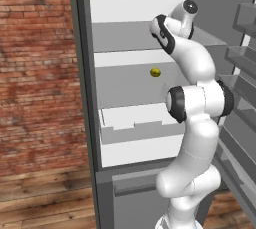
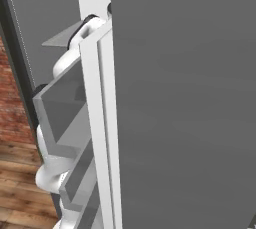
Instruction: Take the fish out of the fridge, briefly rinse it in the sink, and place it on the tray next to the sink.
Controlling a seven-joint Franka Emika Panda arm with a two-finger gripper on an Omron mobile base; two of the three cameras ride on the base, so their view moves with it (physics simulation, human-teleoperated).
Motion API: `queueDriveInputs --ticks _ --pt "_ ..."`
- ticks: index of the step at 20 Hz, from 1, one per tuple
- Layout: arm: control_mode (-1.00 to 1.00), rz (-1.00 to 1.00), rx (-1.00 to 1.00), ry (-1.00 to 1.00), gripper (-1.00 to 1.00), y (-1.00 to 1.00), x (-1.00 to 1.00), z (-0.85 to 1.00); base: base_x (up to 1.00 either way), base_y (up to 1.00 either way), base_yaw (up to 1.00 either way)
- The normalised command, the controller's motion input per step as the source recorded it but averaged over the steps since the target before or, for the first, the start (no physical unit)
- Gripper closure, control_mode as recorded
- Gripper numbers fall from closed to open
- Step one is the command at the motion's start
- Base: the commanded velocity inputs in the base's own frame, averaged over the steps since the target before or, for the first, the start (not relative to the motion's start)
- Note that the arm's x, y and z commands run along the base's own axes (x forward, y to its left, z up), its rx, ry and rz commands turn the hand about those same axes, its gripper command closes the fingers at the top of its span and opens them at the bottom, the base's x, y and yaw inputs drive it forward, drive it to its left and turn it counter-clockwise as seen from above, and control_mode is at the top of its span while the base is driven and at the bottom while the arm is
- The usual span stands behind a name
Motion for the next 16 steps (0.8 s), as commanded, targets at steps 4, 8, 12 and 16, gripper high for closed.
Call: queueDriveInputs --ticks 4,8,12,16 --pt "-1.00 0.00 0.00 -0.05 1.00 0.07 -0.60 0.00 0.00 0.00 0.00" --pt "-1.00 0.04 0.05 -0.17 1.00 0.17 -1.00 0.10 0.00 0.00 0.00" --pt "-1.00 0.05 0.10 -0.17 1.00 0.26 -1.00 0.15 0.00 0.00 0.00" --pt "-1.00 0.04 0.12 -0.06 1.00 0.34 -1.00 0.35 0.00 0.00 0.00"
